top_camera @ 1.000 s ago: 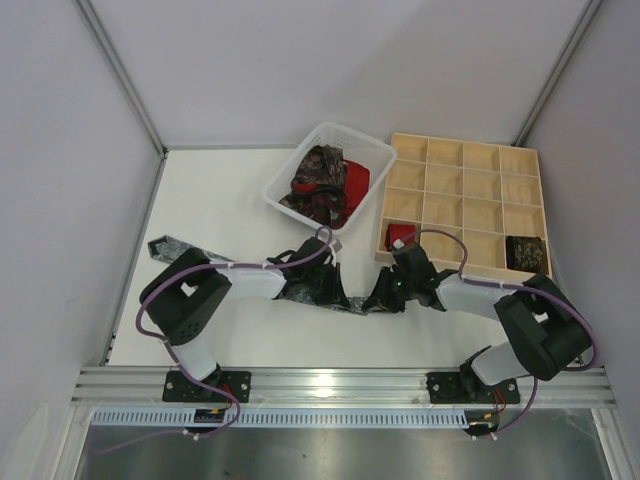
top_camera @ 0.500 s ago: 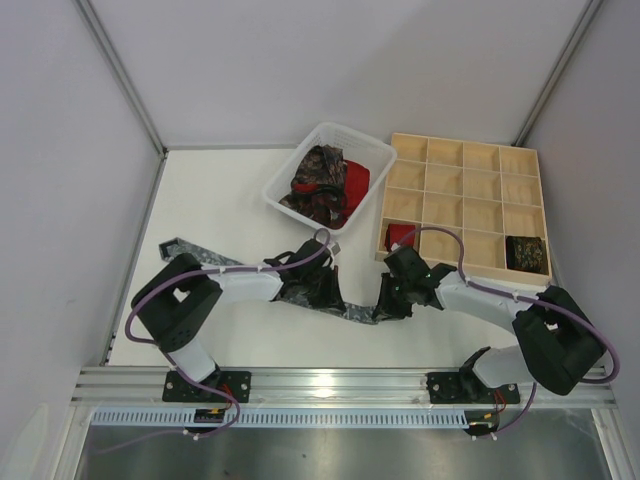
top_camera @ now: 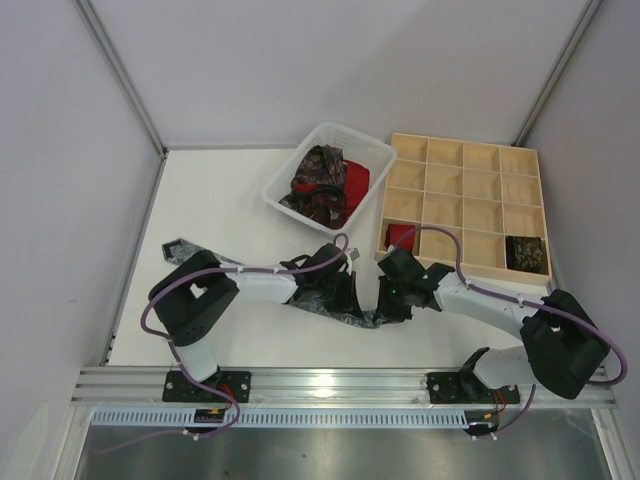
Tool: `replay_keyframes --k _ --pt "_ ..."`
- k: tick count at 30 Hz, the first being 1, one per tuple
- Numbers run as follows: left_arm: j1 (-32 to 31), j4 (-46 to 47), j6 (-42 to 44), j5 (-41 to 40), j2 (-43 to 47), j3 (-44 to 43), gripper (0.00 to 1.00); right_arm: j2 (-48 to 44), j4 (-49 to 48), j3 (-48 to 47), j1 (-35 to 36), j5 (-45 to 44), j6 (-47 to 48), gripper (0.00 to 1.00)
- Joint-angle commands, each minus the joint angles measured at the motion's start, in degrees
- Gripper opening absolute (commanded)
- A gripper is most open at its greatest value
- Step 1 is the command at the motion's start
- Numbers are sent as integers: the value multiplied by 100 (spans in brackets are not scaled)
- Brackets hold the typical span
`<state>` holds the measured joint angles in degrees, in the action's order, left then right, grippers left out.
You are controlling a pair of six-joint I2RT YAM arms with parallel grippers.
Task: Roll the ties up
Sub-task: Roll the tie
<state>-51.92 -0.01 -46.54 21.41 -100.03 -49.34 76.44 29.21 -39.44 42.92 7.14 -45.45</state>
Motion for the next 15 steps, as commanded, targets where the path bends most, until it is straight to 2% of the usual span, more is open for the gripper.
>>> replay_keyframes --k 1,8,10,11,14,15 --pt "-2 212 -57 109 -183 -251 2 -130 111 -231 111 -90 -104 0" --pt "-2 291 -65 83 -333 -225 2 72 32 -450 269 68 -69 1" --pt "-2 282 -57 65 -351 -216 2 151 23 -538 305 103 1 6" --pt "-2 265 -39 74 -351 -216 2 238 6 -625 331 156 27 13" --pt "-2 203 -4 4 -324 -207 2 458 49 -784 358 139 115 23" --pt "-2 195 14 -5 -316 -199 2 511 84 -880 367 130 133 24"
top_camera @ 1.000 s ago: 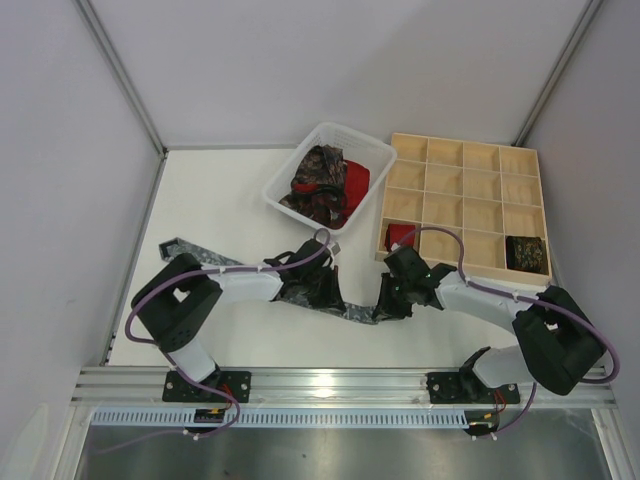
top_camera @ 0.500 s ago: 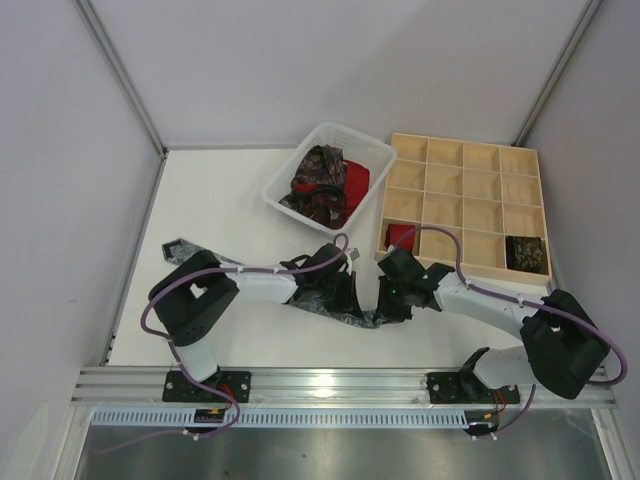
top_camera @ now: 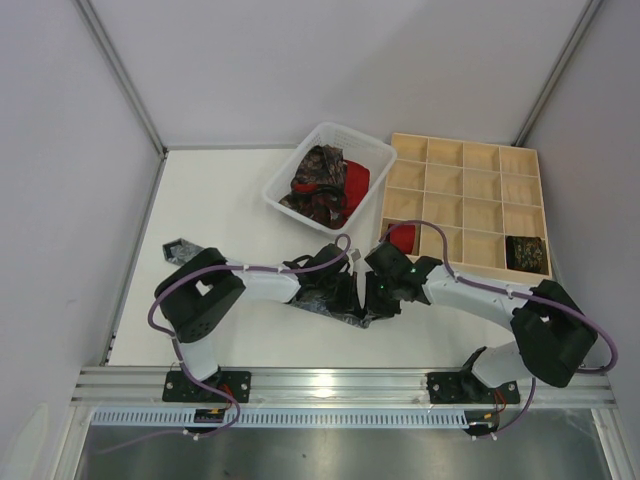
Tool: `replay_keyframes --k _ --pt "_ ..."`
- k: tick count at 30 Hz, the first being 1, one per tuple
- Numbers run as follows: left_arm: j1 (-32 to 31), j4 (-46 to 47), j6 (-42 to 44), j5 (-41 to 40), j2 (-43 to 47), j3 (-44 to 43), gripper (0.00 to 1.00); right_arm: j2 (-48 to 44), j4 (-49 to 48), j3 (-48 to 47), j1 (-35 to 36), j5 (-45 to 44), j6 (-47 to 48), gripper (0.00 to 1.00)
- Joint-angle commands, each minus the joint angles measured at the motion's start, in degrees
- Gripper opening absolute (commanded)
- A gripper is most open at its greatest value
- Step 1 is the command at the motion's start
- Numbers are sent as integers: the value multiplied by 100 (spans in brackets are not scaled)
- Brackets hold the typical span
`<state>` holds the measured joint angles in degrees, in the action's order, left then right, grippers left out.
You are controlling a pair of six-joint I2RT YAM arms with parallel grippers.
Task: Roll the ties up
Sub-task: Roll the tie
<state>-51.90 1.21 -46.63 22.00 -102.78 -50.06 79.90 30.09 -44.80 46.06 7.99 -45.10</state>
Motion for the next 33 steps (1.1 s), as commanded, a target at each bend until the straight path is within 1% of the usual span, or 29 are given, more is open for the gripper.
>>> replay_keyframes --k 1,5,6,9,13,14,15,16,23,26,29,33 --pt "-4 37 31 -99 -23 -118 2 236 -11 -372 52 36 124 24" --pt "-4 -77 154 -301 30 -109 2 456 -29 -477 69 45 186 26" --pt "-4 -260 189 -345 48 -109 2 543 -20 -495 69 36 195 26" --pt "-4 -402 277 -477 65 -91 2 667 -29 -521 78 10 195 24" --pt "-4 -473 321 -582 100 -12 2 852 59 -592 113 -86 160 13" --pt "-4 -482 321 -687 118 14 2 887 59 -600 113 -104 168 7" --pt "-4 -525 330 -749 153 40 3 948 76 -600 113 -122 160 5" --pt "-4 -560 339 -793 214 58 3 975 85 -600 122 -183 142 0" --pt "31 -1114 594 -1338 662 5 6 1159 305 -644 201 -421 45 0" --pt "179 -1185 629 -1409 899 67 8 1238 392 -723 262 -465 37 0" --pt "329 -1176 681 -1400 909 172 9 1309 445 -811 280 -465 63 0" --pt "374 -1036 691 -1365 734 312 8 1440 489 -961 298 -413 107 0"
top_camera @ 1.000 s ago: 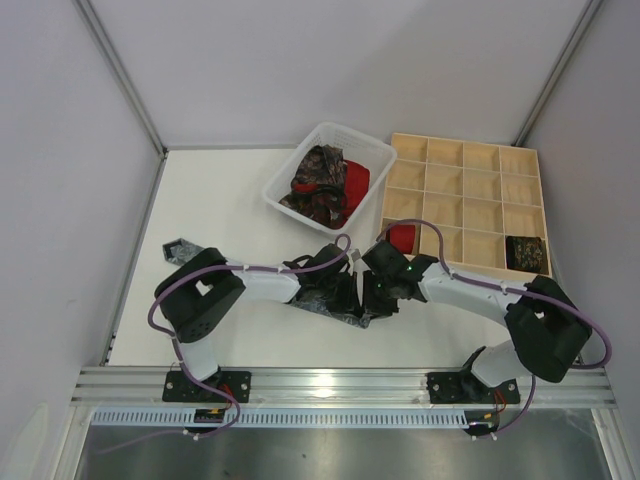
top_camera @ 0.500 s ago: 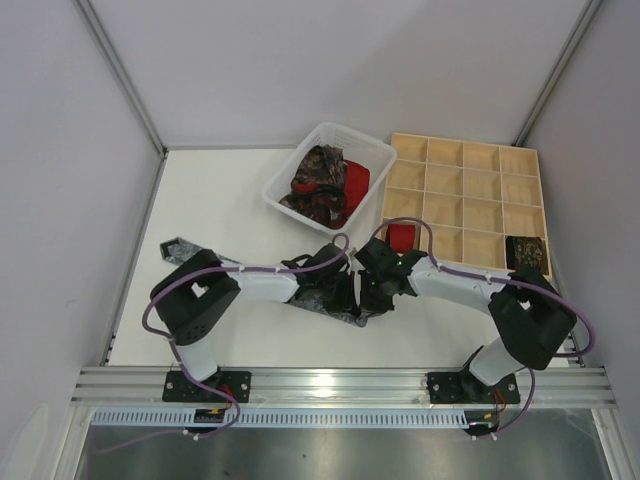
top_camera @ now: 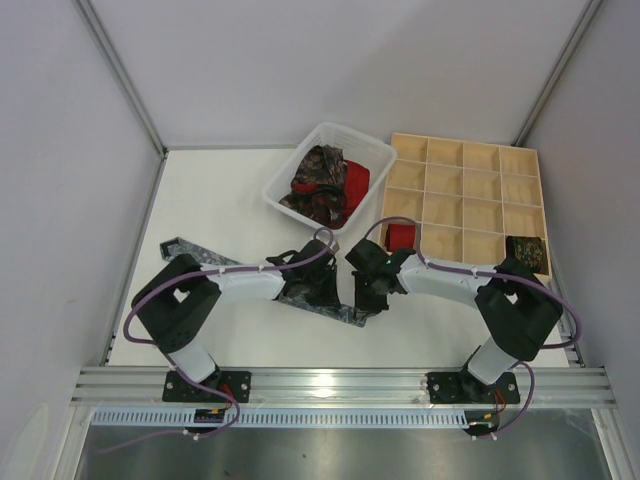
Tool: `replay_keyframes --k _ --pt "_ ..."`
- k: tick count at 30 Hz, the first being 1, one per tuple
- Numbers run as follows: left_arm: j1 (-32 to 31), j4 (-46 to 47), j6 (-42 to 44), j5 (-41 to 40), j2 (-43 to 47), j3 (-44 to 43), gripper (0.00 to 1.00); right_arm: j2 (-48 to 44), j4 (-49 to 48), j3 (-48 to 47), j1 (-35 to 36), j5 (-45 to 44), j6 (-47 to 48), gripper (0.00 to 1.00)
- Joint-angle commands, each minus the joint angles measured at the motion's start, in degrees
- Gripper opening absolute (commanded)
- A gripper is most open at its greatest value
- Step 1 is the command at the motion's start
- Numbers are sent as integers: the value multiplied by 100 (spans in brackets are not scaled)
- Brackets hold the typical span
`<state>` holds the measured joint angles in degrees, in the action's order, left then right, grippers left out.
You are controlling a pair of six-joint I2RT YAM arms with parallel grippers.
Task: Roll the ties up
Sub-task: Roll the tie
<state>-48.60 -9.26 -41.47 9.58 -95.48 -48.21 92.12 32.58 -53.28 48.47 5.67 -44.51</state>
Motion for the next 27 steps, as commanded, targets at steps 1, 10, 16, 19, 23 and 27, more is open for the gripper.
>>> replay_keyframes --k 1,10,16,19,23,27 --pt "43 55 166 -54 -40 153 7 245 232 -148 58 -163 48 0" --pt "43 521 -1 123 -251 426 5 641 -14 -411 49 92 189 15" --pt "43 495 8 158 -234 452 5 509 -138 -438 49 154 223 27" --pt "43 434 25 131 -190 409 5 457 -41 -473 57 145 285 30" --pt "43 363 43 114 -172 347 5 255 29 -464 58 101 320 32" --pt "43 354 25 105 -172 356 5 210 64 -517 49 153 347 33"
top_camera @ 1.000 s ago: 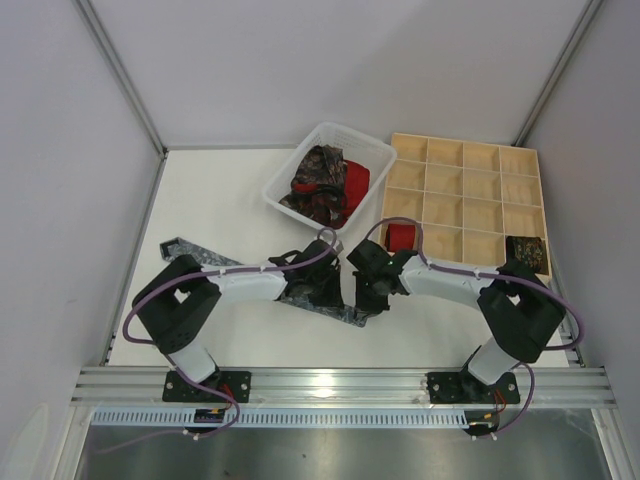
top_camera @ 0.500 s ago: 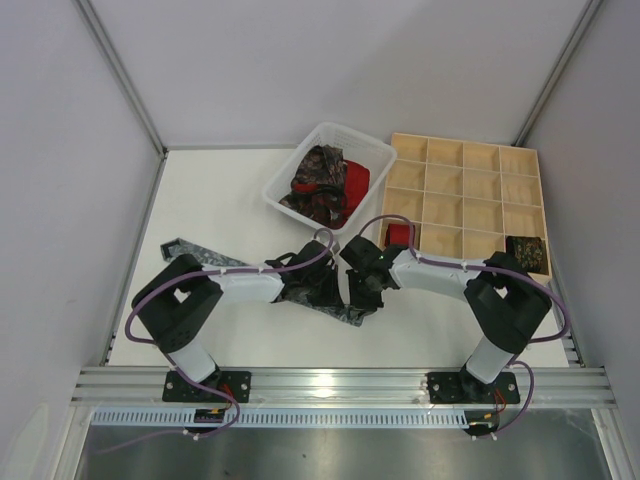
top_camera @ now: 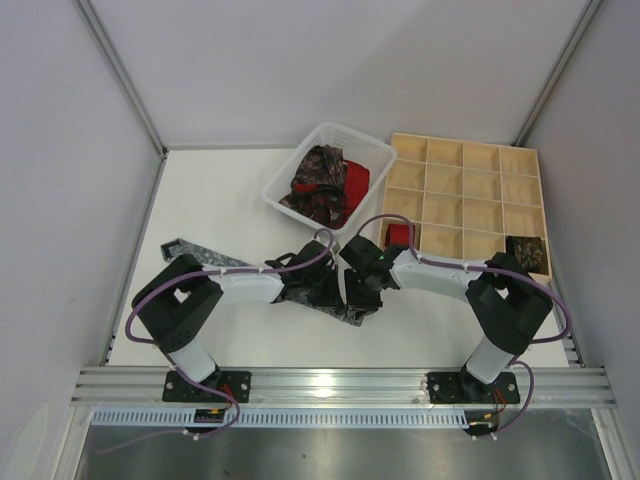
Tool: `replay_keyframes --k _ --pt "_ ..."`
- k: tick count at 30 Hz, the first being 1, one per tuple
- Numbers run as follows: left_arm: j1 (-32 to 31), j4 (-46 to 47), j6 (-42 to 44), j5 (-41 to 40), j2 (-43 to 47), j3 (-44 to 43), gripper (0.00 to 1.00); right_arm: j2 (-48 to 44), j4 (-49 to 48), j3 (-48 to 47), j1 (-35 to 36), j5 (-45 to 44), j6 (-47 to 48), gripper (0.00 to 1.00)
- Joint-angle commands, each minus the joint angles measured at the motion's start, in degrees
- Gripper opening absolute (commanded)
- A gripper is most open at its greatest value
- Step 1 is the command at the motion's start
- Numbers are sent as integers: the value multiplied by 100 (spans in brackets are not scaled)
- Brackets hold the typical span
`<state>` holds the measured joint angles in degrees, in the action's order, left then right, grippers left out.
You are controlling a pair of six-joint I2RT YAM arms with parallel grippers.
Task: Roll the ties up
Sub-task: Roll the tie
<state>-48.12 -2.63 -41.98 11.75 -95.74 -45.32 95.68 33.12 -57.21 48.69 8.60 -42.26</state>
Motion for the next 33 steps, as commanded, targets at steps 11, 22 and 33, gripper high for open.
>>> replay_keyframes --k 11,22,33 --pt "-5 -457 84 -138 12 41 5 -374 -183 -62 18 80 69 38" --pt "-5 -501 49 -155 82 50 5 -577 -789 491 -280 397 -10 40" --pt "-5 -615 67 -199 170 50 5 -690 -1773 1045 -474 862 -19 38"
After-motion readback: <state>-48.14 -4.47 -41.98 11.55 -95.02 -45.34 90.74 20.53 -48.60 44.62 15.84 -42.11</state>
